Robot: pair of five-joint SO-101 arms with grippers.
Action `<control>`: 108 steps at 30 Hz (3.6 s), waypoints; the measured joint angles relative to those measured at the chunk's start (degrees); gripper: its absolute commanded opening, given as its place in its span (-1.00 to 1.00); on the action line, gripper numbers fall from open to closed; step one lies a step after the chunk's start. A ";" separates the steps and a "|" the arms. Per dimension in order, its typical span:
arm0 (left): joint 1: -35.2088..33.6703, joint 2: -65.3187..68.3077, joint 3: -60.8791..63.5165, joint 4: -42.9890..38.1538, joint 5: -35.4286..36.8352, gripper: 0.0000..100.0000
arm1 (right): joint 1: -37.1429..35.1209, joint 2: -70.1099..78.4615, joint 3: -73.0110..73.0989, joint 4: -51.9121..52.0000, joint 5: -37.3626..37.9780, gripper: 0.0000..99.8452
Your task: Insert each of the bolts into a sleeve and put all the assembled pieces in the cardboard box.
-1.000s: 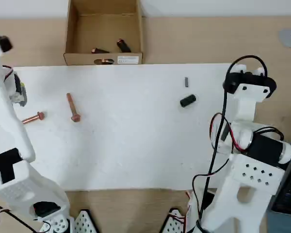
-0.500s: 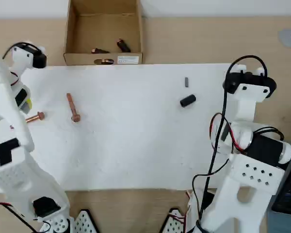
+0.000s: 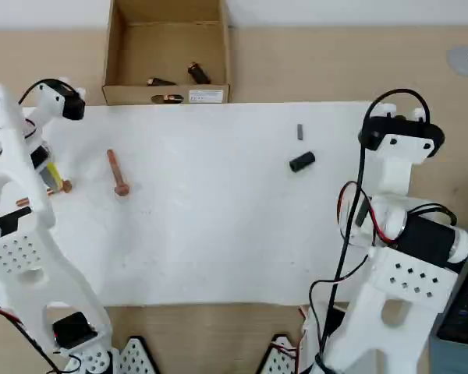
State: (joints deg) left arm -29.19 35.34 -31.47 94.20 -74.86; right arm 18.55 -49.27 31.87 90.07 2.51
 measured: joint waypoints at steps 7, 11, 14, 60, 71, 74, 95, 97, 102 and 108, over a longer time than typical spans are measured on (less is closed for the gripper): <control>0.09 0.09 0.00 0.53 -2.02 -0.61 | 0.00 0.00 0.00 0.00 0.00 -0.98; 0.88 0.88 0.00 0.62 -2.02 -0.61 | 0.00 0.00 0.00 0.00 0.00 -0.98; 1.05 3.43 0.00 0.62 -2.02 -0.61 | 0.00 0.00 0.00 0.00 0.00 -0.98; 2.81 3.52 -18.46 5.63 38.33 -1.00 | -2.99 0.00 -9.85 8.44 0.00 -0.98; 4.40 -27.69 1.41 5.80 41.14 -1.00 | -2.99 -0.79 -21.27 10.99 0.00 -0.98; 6.33 -39.21 10.64 5.80 41.23 -1.00 | -2.99 -3.69 -21.27 11.08 0.00 -0.98; 15.65 -93.36 68.04 -21.89 80.00 -1.00 | -8.88 -32.00 17.85 -13.10 -4.84 -0.98; 15.65 -94.77 70.33 -24.88 85.01 -1.00 | -13.10 -34.73 21.63 -15.21 -6.68 -0.98; 18.73 -98.81 74.55 -29.89 92.04 -1.00 | -25.49 -41.32 28.75 -21.27 -9.32 -0.98; 28.48 -107.25 74.99 -30.24 99.52 -1.00 | -37.36 -48.44 34.55 -24.79 -10.20 -0.98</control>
State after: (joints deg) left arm -0.70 -71.91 43.52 63.96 24.66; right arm -18.81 -97.71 66.42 65.27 -7.69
